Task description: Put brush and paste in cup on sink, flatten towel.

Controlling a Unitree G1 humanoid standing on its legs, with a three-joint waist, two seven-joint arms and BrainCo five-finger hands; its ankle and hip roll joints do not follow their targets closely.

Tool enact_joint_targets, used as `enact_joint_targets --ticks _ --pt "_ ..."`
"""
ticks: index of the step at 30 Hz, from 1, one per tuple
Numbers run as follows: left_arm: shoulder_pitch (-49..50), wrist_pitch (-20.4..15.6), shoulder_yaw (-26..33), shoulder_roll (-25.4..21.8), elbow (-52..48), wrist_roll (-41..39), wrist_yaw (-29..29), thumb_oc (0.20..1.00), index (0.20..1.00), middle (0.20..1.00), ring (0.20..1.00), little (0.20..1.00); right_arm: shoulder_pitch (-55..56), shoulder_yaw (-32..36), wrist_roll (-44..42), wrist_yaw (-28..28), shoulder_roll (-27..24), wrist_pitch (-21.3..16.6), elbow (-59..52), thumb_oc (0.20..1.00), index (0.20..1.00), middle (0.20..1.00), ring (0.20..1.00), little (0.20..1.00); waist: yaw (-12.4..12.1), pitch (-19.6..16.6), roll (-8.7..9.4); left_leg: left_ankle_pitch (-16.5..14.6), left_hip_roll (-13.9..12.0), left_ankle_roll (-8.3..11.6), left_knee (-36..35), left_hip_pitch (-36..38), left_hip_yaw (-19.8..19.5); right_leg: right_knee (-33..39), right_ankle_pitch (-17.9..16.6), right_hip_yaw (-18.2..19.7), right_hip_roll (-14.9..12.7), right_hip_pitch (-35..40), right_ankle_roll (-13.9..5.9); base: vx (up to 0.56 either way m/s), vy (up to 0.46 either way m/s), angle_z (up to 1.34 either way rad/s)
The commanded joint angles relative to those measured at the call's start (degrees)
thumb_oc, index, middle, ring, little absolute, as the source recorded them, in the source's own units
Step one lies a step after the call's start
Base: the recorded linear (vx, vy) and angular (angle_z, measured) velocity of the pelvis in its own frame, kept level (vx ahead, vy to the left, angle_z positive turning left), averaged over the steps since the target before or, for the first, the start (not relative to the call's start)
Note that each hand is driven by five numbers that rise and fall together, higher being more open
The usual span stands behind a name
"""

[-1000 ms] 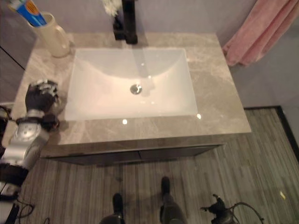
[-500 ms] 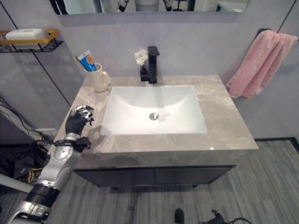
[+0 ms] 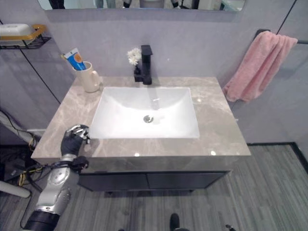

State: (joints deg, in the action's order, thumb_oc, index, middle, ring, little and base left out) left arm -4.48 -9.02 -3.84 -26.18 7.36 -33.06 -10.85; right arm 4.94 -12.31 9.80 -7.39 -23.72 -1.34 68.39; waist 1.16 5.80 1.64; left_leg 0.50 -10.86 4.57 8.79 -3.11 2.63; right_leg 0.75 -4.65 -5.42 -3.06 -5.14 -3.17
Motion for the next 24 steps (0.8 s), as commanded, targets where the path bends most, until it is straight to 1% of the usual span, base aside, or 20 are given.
enact_joint_targets --ticks 1,2,3,4,5,6,8,10,11,12,13,14,15,16,17,18,20,24 --pt "-2.83 -2.49 2.38 -0.55 -3.72 1.67 1.01 0.200 0.200 0.200 0.200 0.200 -0.06 -0.41 -0.90 -0.76 -2.51 0.24 0.48 1.000 1.000 1.000 1.000 1.000 2.19 -0.20 1.76 2.79 4.95 1.09 9.43 -5.69 -1.69 -2.98 8.37 0.52 1.11 5.48 1.41 0.06 -0.062 0.14" --pt "-3.08 -2.36 2.31 -0.32 -3.25 1.43 0.94 0.200 0.200 0.200 0.200 0.200 0.15 -0.21 -0.85 -0.89 -2.97 0.47 0.59 1.000 1.000 1.000 1.000 1.000 2.12 0.13 1.48 3.92 4.67 0.70 6.26 -7.34 -0.97 -2.32 8.90 0.58 1.15 6.51 1.43 0.06 -0.014 0.16" --pt "-3.10 -2.38 2.35 -0.30 -3.09 1.53 0.84 0.200 0.200 0.200 0.200 0.200 0.24 0.11 -1.01 -1.03 -3.20 0.55 1.04 1.000 1.000 1.000 1.000 1.000 2.07 0.19 1.51 4.15 4.44 0.57 4.69 -8.64 -0.63 -2.04 9.07 0.65 0.84 6.78 1.32 0.11 -0.001 0.21" --pt "-2.87 -2.40 2.65 -0.47 -3.27 1.59 0.54 0.200 0.200 0.200 0.200 0.200 0.15 0.39 -1.17 -1.20 -3.27 0.72 1.18 1.000 1.000 1.000 1.000 1.000 1.85 0.14 1.66 5.01 4.10 0.44 2.19 -9.93 -0.67 -1.78 9.18 0.94 0.58 7.03 1.17 0.11 0.032 0.05" --pt "-2.98 -2.52 2.82 -0.58 -3.14 1.77 0.06 0.200 0.200 0.200 0.200 0.200 0.15 0.67 -1.36 -1.39 -3.33 0.69 1.12 1.000 1.000 1.000 1.000 1.000 1.63 0.44 1.57 6.37 3.93 0.49 -0.03 -10.79 -1.12 -1.77 9.22 1.04 0.62 7.18 1.02 0.12 0.055 -0.16" --pt "-3.29 -2.78 2.93 -0.73 -3.04 1.96 -0.49 0.200 0.200 0.200 0.200 0.200 0.09 0.84 -1.52 -1.86 -3.32 0.60 1.10 1.000 1.000 1.000 1.000 1.000 1.27 0.94 1.21 9.34 3.23 1.02 -3.59 -12.89 -1.99 -1.92 9.59 1.33 0.84 7.43 0.86 0.12 0.065 -0.23" --pt "-3.65 -2.95 3.37 -1.17 -2.48 2.27 -1.49 0.200 0.200 0.200 0.200 0.200 0.15 0.81 -2.02 -2.32 -2.99 0.45 0.81 1.000 1.000 1.000 1.000 1.000 1.13 1.15 0.66 11.20 2.30 1.39 -8.95 -12.95 -2.42 -2.70 10.49 2.27 0.98 7.93 0.51 0.17 0.084 0.10" --pt "-3.47 -3.42 4.36 -1.56 -2.56 2.74 -2.07 0.200 0.200 0.200 0.200 0.200 0.06 0.83 -2.16 -2.49 -2.76 0.45 1.01 1.000 1.000 1.000 1.000 1.000 0.88 0.71 -0.16 12.05 1.73 1.90 -10.88 -11.96 -1.77 -2.60 11.15 3.36 1.00 9.22 -0.05 0.17 0.090 -0.02" --pt "-3.47 -3.42 4.36 -1.56 -2.56 2.74 -2.07 0.200 0.200 0.200 0.200 0.200 0.06 0.83 -2.16 -2.49 -2.76 0.45 1.01 1.000 1.000 1.000 1.000 1.000 0.85 0.73 -0.16 12.05 1.72 1.90 -10.90 -11.91 -1.74 -2.59 11.14 3.39 1.00 9.24 -0.05 0.24 0.153 -0.22" --pt "-2.02 -3.39 5.93 -1.12 -2.84 2.28 -2.42 0.200 0.200 0.200 0.200 0.200 0.24 0.96 -2.10 -2.44 -2.00 0.63 1.64 1.000 1.000 1.000 1.000 1.000 0.48 -0.93 -0.98 11.15 1.64 1.60 -11.07 -10.18 -2.52 -2.06 12.18 4.64 0.61 10.84 -0.83 0.18 0.114 -0.41" --pt "-1.94 -3.36 5.94 -1.11 -2.90 2.29 -2.42 0.200 0.200 0.200 0.200 0.200 0.28 0.94 -2.10 -2.45 -2.00 0.63 1.63 1.000 1.000 1.000 1.000 1.000 0.41 -0.88 -0.92 11.09 1.66 1.60 -11.08 -10.01 -2.40 -1.97 12.17 4.73 0.55 10.99 -0.84 0.42 0.331 -0.65" --pt "0.01 -3.66 7.02 -0.54 -3.76 2.16 -2.21 0.200 0.200 0.200 0.200 0.200 0.32 1.92 -2.07 -2.16 -1.47 0.93 2.68 1.000 1.000 1.000 1.000 1.000 -0.04 -2.09 -0.97 9.52 3.20 1.03 -9.43 -9.51 -2.72 -1.13 12.13 5.98 -2.13 12.55 -2.21 0.24 0.219 -0.72" --pt "0.07 -3.65 7.03 -0.55 -3.80 2.16 -2.20 0.200 0.200 0.200 0.200 0.200 0.35 1.90 -2.06 -2.15 -1.46 0.94 2.67 1.000 1.000 1.000 1.000 1.000 -0.09 -2.11 -0.90 9.43 3.27 0.99 -9.36 -9.48 -2.61 -1.06 12.13 6.06 -2.23 12.61 -2.26 0.34 0.320 -0.65" --pt "1.15 -3.76 8.17 -0.88 -4.12 2.47 -2.19 0.200 0.200 0.200 0.200 0.200 0.38 2.31 -2.06 -1.91 -1.00 1.00 2.79 1.000 1.000 1.000 1.000 1.000 -0.10 -2.52 -0.86 8.31 4.10 0.40 -8.90 -9.30 -2.28 -0.69 11.90 6.56 -3.51 13.06 -3.14 0.22 0.210 -0.55" --pt "2.42 -3.87 9.05 -1.30 -5.16 2.65 -2.28 0.200 0.200 0.200 0.200 0.200 0.57 2.09 -1.88 -1.58 -0.25 0.95 2.18 1.000 1.000 1.000 1.000 1.000 -0.39 -3.03 -0.40 7.33 4.94 -0.29 -8.45 -8.88 -1.45 -0.84 11.47 7.44 -5.05 12.60 -3.83 0.22 0.210 -0.42" --pt "2.47 -3.84 9.07 -1.32 -5.20 2.66 -2.28 0.200 0.200 0.200 0.200 0.200 0.60 2.06 -1.88 -1.58 -0.23 0.96 2.16 1.000 1.000 1.000 1.000 1.000 -0.46 -3.10 -0.33 7.28 4.97 -0.32 -8.42 -8.91 -1.34 -0.86 11.50 7.53 -5.11 12.52 -3.86 0.16 0.172 -0.32" --pt "2.84 -4.05 10.25 -1.47 -5.25 2.90 -3.26 0.200 0.200 0.200 0.200 0.200 0.25 1.66 -1.91 -1.39 0.53 0.78 0.95 1.000 1.000 1.000 1.000 1.000 -0.57 -3.50 0.05 6.59 5.68 -0.93 -8.43 -9.16 -0.38 -1.36 11.09 8.27 -6.23 11.08 -4.78 0.08 0.129 -0.35" --pt "3.04 -4.28 11.06 -2.00 -5.75 3.21 -4.12 0.200 0.200 0.200 0.200 0.200 0.32 1.63 -2.23 -1.26 1.71 0.75 -0.20 1.000 1.000 1.000 1.000 1.000 -0.56 -4.51 0.53 6.61 6.75 -1.68 -10.86 -9.08 0.58 -1.33 9.44 8.71 -7.46 8.79 -6.15 0.09 0.114 -0.09"
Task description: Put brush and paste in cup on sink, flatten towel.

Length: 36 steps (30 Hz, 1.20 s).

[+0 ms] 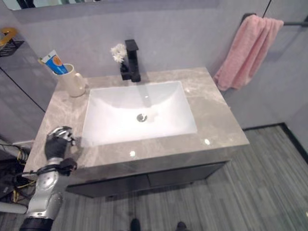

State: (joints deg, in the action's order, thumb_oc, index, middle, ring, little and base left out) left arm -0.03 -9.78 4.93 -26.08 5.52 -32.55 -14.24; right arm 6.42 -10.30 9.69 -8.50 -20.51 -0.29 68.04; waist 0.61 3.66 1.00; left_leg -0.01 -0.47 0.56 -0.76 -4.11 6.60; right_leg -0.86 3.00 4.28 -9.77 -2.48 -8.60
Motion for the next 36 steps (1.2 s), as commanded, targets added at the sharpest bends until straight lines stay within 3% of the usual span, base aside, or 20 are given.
enact_joint_targets --ticks 1,10,19,20,27,36 --pt "-1.42 -3.53 2.47 -2.40 -4.47 2.99 -0.84 0.200 0.200 0.200 0.200 0.200 -1.11 -0.19 -2.40 -0.18 -1.39 -0.28 0.01 1.000 1.000 1.000 1.000 1.000 0.02 -2.54 1.26 7.12 -3.30 2.17 -2.12 -8.03 -3.25 0.33 1.19 -1.00 -1.04 5.78 -1.05 0.08 0.097 -0.03" --pt "-2.14 -3.72 5.60 -4.62 -1.02 1.83 -2.50 0.200 0.200 0.200 0.200 0.200 -0.55 0.58 -1.86 0.32 -1.06 0.67 1.50 1.000 1.000 1.000 1.000 1.000 -0.40 -3.82 1.89 5.40 -1.02 1.21 -3.97 -7.46 -1.90 1.80 -5.13 -2.28 -4.07 5.01 -3.59 0.08 0.081 -0.03" --pt "-7.97 -3.66 6.64 -9.51 6.72 0.65 -5.01 0.200 0.200 0.200 0.200 0.200 -0.56 1.08 -2.31 0.72 -1.77 0.99 0.67 1.000 1.000 1.000 1.000 1.000 0.08 -4.35 2.44 4.63 -0.61 1.15 -4.24 -7.69 -0.92 3.24 -8.99 -2.35 -5.20 4.25 -4.49 0.05 0.046 -0.01" --pt "-10.71 -3.55 6.93 -12.40 10.02 -0.19 -6.08 0.200 0.200 0.200 0.200 0.200 -0.32 1.22 -2.82 0.91 -2.29 1.09 0.30 1.000 1.000 1.000 1.000 1.000 0.52 -4.32 2.76 4.40 -0.75 1.26 -4.24 -8.14 -0.57 3.56 -10.59 -2.21 -5.38 3.44 -4.78 0.00 0.000 0.00" --pt "-15.60 -3.00 6.14 -17.19 16.01 -1.02 -7.19 0.200 0.200 0.200 0.200 0.200 0.53 1.48 -3.65 1.02 -2.96 1.33 -0.10 1.000 1.000 1.000 1.000 1.000 1.39 -3.70 3.38 4.33 -1.03 1.36 -4.24 -9.34 -0.41 3.72 -13.65 -1.81 -5.42 1.86 -5.08 0.03 0.028 -0.11" --pt "-26.24 -1.32 0.42 -25.43 27.11 -3.23 -7.26 0.200 0.200 0.200 0.200 0.200 -0.32 0.57 -5.51 1.07 -3.54 1.69 -0.82 1.000 1.000 1.000 1.000 1.000 2.55 -1.92 3.76 4.43 -1.59 1.56 -4.24 -12.38 -0.48 4.72 -18.48 -1.89 -5.83 -0.83 -5.94 -0.01 0.020 -0.10"
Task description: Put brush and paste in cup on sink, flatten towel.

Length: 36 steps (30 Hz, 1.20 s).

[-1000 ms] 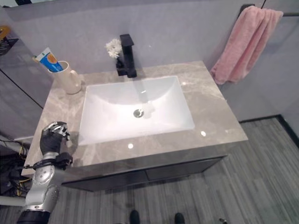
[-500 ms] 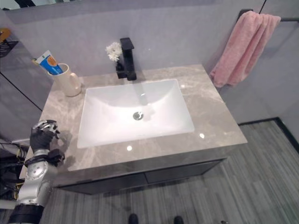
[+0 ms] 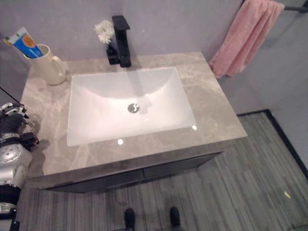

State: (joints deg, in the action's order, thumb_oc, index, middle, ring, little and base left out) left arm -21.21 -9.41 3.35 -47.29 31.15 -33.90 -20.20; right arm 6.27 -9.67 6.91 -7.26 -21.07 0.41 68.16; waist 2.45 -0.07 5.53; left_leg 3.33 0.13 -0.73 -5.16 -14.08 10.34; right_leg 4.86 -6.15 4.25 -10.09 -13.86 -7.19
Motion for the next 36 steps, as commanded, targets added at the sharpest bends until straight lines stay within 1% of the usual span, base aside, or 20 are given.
enact_joint_targets --ticks 1,4,5,7,10,12,16,17,18,20,21,22,23,29,34,36 --pt "-6.27 -1.70 1.33 -4.93 2.80 -2.20 -1.31 0.200 0.200 0.200 0.200 0.200 -0.37 -0.17 -3.01 -0.22 -3.04 0.96 -1.03 1.000 1.000 1.000 1.000 1.000 0.79 1.92 -0.72 1.12 -2.30 2.92 0.16 -2.84 -4.18 -0.67 -9.70 -1.85 -5.55 10.25 -7.43 -0.03 0.019 -0.08" --pt "-10.17 -1.49 -0.95 -6.98 6.43 -3.06 -1.27 0.200 0.200 0.200 0.200 0.200 -1.61 -0.51 -4.48 -0.60 -3.36 0.78 -1.54 1.000 1.000 1.000 1.000 1.000 1.15 2.83 -0.49 1.49 -2.71 3.10 0.16 -4.57 -4.16 -0.10 -11.24 -1.49 -5.43 8.58 -7.81 -0.07 0.007 -0.17" --pt "-12.90 -1.35 -2.48 -8.66 8.71 -3.33 -1.01 0.200 0.200 0.200 0.200 0.200 -2.22 -0.80 -5.47 -0.66 -3.40 0.47 -1.91 1.000 1.000 1.000 1.000 1.000 1.28 3.36 -0.17 1.85 -3.22 3.20 0.16 -5.82 -4.11 0.14 -11.49 -1.36 -5.26 7.48 -7.81 -0.06 0.007 -0.06" --pt "-13.32 -1.41 -2.82 -8.75 8.97 -3.41 -0.93 0.200 0.200 0.200 0.200 0.200 -2.24 -0.71 -5.49 -0.66 -3.28 0.47 -1.89 1.000 1.000 1.000 1.000 1.000 1.18 3.30 -0.09 1.88 -3.25 3.21 0.16 -5.95 -4.10 0.14 -11.52 -1.33 -5.24 7.33 -7.81 -0.03 0.006 -0.10" --pt "-18.83 -0.97 -6.12 -11.95 12.16 -4.09 -0.71 0.200 0.200 0.200 0.200 0.200 -2.85 -0.89 -7.59 -0.74 -3.87 -0.08 -3.08 1.000 1.000 1.000 1.000 1.000 1.55 4.61 0.48 2.29 -3.83 3.55 0.16 -7.86 -4.61 0.14 -12.45 -1.61 -4.79 5.49 -7.81 -0.04 0.000 -0.16" --pt "-20.21 -1.01 -6.88 -12.58 13.13 -4.21 -0.84 0.200 0.200 0.200 0.200 0.200 -2.93 -0.97 -7.88 -0.71 -3.71 -0.25 -3.22 1.000 1.000 1.000 1.000 1.000 1.52 4.71 0.66 2.64 -4.01 3.64 0.16 -8.47 -4.60 0.14 -12.83 -1.52 -4.69 4.79 -7.81 -0.01 0.001 -0.04" --pt "-26.67 -0.61 -11.35 -14.54 17.60 -5.65 -0.32 0.200 0.200 0.200 0.200 0.200 -3.35 -1.90 -9.08 -0.77 -3.45 -0.49 -3.05 1.000 1.000 1.000 1.000 1.000 1.95 5.53 1.20 2.84 -4.32 3.78 0.16 -10.10 -4.77 0.14 -13.09 -1.83 -4.18 3.23 -7.81 -0.02 0.000 -0.16" --pt "-29.60 -0.69 -12.92 -15.42 19.59 -6.33 -0.35 0.200 0.200 0.200 0.200 0.200 -3.53 -2.15 -9.53 -0.84 -3.36 -0.63 -2.91 1.000 1.000 1.000 1.000 1.000 2.12 5.93 1.30 2.93 -4.43 3.82 0.16 -10.78 -4.90 0.14 -13.65 -1.83 -4.07 2.34 -7.81 -0.02 0.004 -0.10" --pt "-29.85 -0.70 -13.14 -15.44 19.70 -6.37 -0.32 0.200 0.200 0.200 0.200 0.200 -3.54 -2.10 -9.53 -0.84 -3.29 -0.63 -2.90 1.000 1.000 1.000 1.000 1.000 2.07 5.94 1.35 2.93 -4.44 3.83 0.16 -10.81 -4.91 0.14 -13.66 -1.84 -4.07 2.31 -7.81 -0.01 0.004 -0.14" --pt "-32.06 -0.82 -14.23 -15.95 20.70 -6.87 -0.70 0.200 0.200 0.200 0.200 0.200 -3.90 -2.24 -10.11 -1.05 -3.23 -0.79 -3.19 1.000 1.000 1.000 1.000 1.000 2.40 6.52 1.35 3.17 -4.59 3.94 0.16 -11.63 -4.81 0.14 -14.38 -2.19 -4.01 1.38 -7.81 -0.01 0.003 -0.11" --pt "-33.72 -0.80 -15.06 -16.87 22.04 -7.34 -0.69 0.200 0.200 0.200 0.200 0.200 -4.21 -2.06 -10.69 -1.14 -3.08 -0.94 -3.13 1.000 1.000 1.000 1.000 1.000 2.39 6.63 1.38 3.27 -5.06 4.14 0.16 -12.48 -4.60 0.14 -15.79 -2.22 -3.88 0.26 -7.81 -0.01 -0.006 -0.18" --pt "-33.93 -0.81 -15.24 -16.89 22.15 -7.38 -0.65 0.200 0.200 0.200 0.200 0.200 -4.23 -2.04 -10.70 -1.14 -3.02 -0.94 -3.12 1.000 1.000 1.000 1.000 1.000 2.34 6.60 1.42 3.28 -5.08 4.14 0.16 -12.55 -4.59 0.14 -15.81 -2.20 -3.86 0.19 -7.81 0.00 -0.022 -0.34" --pt "-35.51 -0.98 -15.69 -17.89 23.22 -7.83 -1.02 0.200 0.200 0.200 0.200 0.200 -4.43 -1.94 -11.13 -1.22 -2.77 -1.03 -2.93 1.000 1.000 1.000 1.000 1.000 2.09 6.73 1.50 3.41 -5.73 4.41 0.16 -13.42 -4.36 0.14 -16.72 -2.47 -3.53 -0.91 -7.81 0.00 -0.013 -0.39" --pt "-37.23 -0.89 -15.91 -19.29 25.25 -8.30 -1.75 0.200 0.200 0.200 0.200 0.200 -4.24 -2.51 -11.27 -0.84 -2.08 -0.99 -1.98 1.000 1.000 1.000 1.000 1.000 1.53 6.28 2.12 3.47 -6.07 4.62 0.16 -14.51 -4.71 0.14 -17.38 -3.11 -3.40 -1.78 -7.81 0.03 -0.003 -0.22" --pt "-38.81 -0.97 -16.45 -18.52 25.63 -7.91 -3.18 0.200 0.200 0.200 0.200 0.200 -4.64 -2.62 -11.84 -1.05 -1.74 -1.16 -1.72 1.000 1.000 1.000 1.000 1.000 1.56 6.34 2.14 3.41 -5.36 4.50 0.16 -14.40 -5.45 0.14 -16.91 -3.44 -3.45 -1.21 -7.81 0.03 0.017 0.06" --pt "-36.12 -1.85 -14.83 -16.81 21.69 -7.07 -4.35 0.200 0.200 0.200 0.200 0.200 -4.46 -2.99 -11.55 -1.16 -1.32 -1.28 -2.03 1.000 1.000 1.000 1.000 1.000 1.11 6.18 2.27 3.15 -4.78 4.24 0.16 -13.72 -6.05 0.14 -16.57 -3.48 -3.67 -0.20 -7.81 0.02 0.007 0.01"
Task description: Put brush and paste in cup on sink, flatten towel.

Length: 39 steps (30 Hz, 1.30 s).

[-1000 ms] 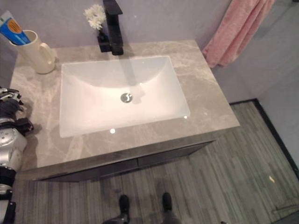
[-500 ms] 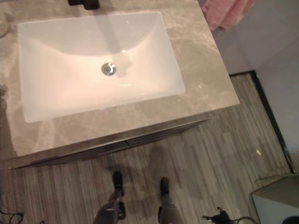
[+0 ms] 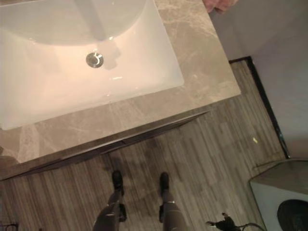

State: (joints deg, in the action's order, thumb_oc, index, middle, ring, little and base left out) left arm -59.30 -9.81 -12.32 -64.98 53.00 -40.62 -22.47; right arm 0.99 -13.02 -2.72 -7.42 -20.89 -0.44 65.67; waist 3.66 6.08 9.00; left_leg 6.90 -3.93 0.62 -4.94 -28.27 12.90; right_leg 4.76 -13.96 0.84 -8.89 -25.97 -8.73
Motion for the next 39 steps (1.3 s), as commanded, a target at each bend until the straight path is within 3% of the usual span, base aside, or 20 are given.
enact_joint_targets --ticks 1,7,14,23,26,29,31,33,35,39 --pt "3.98 -1.63 1.87 1.58 -2.22 0.25 -2.24 0.200 0.200 0.200 0.200 0.200 0.88 0.33 -1.81 -0.94 -1.55 -0.56 0.45 1.000 1.000 1.000 1.000 1.000 -0.27 -0.07 -1.17 -0.54 -0.40 2.77 -0.06 1.00 -8.61 0.24 -8.66 -0.02 -5.00 12.57 -6.27 0.00 0.000 0.00" --pt "17.12 -3.32 8.98 8.10 -16.35 3.63 -3.34 0.200 0.200 0.200 0.200 0.200 1.35 0.95 -0.17 -0.88 -1.72 -0.18 0.22 1.000 1.000 1.000 1.000 1.000 -1.11 -1.42 -1.38 -2.51 1.72 1.63 0.03 5.48 -8.55 0.24 -8.43 0.31 -6.00 16.99 -6.27 0.03 0.039 0.08" --pt "30.66 -3.51 16.41 16.07 -28.53 8.72 -2.98 0.200 0.200 0.200 0.200 0.200 1.91 1.91 3.01 -0.22 -1.67 0.51 0.32 1.000 1.000 1.000 1.000 1.000 -2.09 -3.07 -2.87 -4.46 4.27 0.10 0.18 10.95 -8.47 -3.62 -8.95 0.98 -7.33 20.42 -6.27 0.04 0.056 0.13" --pt "40.52 -3.34 20.01 24.04 -38.57 13.65 -1.19 0.200 0.200 0.200 0.200 0.200 2.31 2.38 5.65 0.63 -1.50 0.55 -0.19 1.000 1.000 1.000 1.000 1.000 -3.47 -4.60 -4.36 -7.42 7.21 -1.70 1.85 16.45 -8.06 -7.70 -11.98 1.78 -8.92 23.90 -6.27 0.04 0.070 0.02" --pt "43.06 -3.17 20.51 26.12 -42.63 16.32 0.18 0.200 0.200 0.200 0.200 0.200 2.08 2.68 6.52 1.00 -2.05 0.22 -0.38 1.000 1.000 1.000 1.000 1.000 -3.39 -3.73 -6.06 -9.48 8.13 -2.86 4.90 18.19 -8.43 -14.47 -12.57 3.09 -8.05 22.95 -5.64 0.03 0.146 0.01" --pt "43.41 -3.63 20.11 27.58 -43.40 17.29 0.65 0.200 0.200 0.200 0.200 0.200 2.06 2.30 6.63 1.21 -2.42 -0.27 -0.06 1.000 1.000 1.000 1.000 1.000 -1.84 -2.82 -7.98 -11.21 8.35 -3.83 7.37 20.60 -9.25 -19.72 -4.07 6.62 -2.38 20.10 -3.61 0.10 0.204 0.10" --pt "43.25 -3.73 20.19 27.68 -44.13 18.55 0.85 0.200 0.200 0.200 0.200 0.200 2.10 1.62 7.20 1.09 -2.49 -0.47 0.03 1.000 1.000 1.000 1.000 1.000 -1.45 -2.25 -9.50 -11.26 7.74 -4.13 7.26 22.61 -9.18 -20.51 2.67 4.78 -0.34 15.73 -1.86 0.15 0.152 0.35" --pt "43.36 -4.04 20.56 28.10 -44.24 18.34 0.99 0.200 0.200 0.200 0.200 0.200 2.06 1.48 7.18 0.99 -2.54 -0.64 0.19 1.000 1.000 1.000 1.000 1.000 -0.42 -1.25 -10.12 -11.98 7.79 -3.94 7.19 24.95 -10.08 -18.92 6.60 3.67 0.79 13.01 -1.52 0.19 0.036 0.16" --pt "43.01 -4.14 20.08 27.88 -43.86 18.02 0.95 0.200 0.200 0.200 0.200 0.200 2.10 1.17 7.01 0.89 -2.30 -0.73 0.63 1.000 1.000 1.000 1.000 1.000 0.70 -0.46 -9.73 -12.84 8.52 -3.71 7.58 27.07 -11.22 -14.44 7.11 5.02 2.11 10.75 -1.77 0.18 -0.014 0.31" --pt "43.30 -4.30 19.85 27.30 -43.42 17.98 1.01 0.200 0.200 0.200 0.200 0.200 2.57 1.12 7.42 0.96 -2.10 -0.67 1.51 1.000 1.000 1.000 1.000 1.000 1.98 0.61 -8.93 -15.27 9.01 -3.45 8.04 30.87 -13.34 -7.66 3.89 7.01 2.84 8.37 -2.86 0.19 -0.079 0.29"
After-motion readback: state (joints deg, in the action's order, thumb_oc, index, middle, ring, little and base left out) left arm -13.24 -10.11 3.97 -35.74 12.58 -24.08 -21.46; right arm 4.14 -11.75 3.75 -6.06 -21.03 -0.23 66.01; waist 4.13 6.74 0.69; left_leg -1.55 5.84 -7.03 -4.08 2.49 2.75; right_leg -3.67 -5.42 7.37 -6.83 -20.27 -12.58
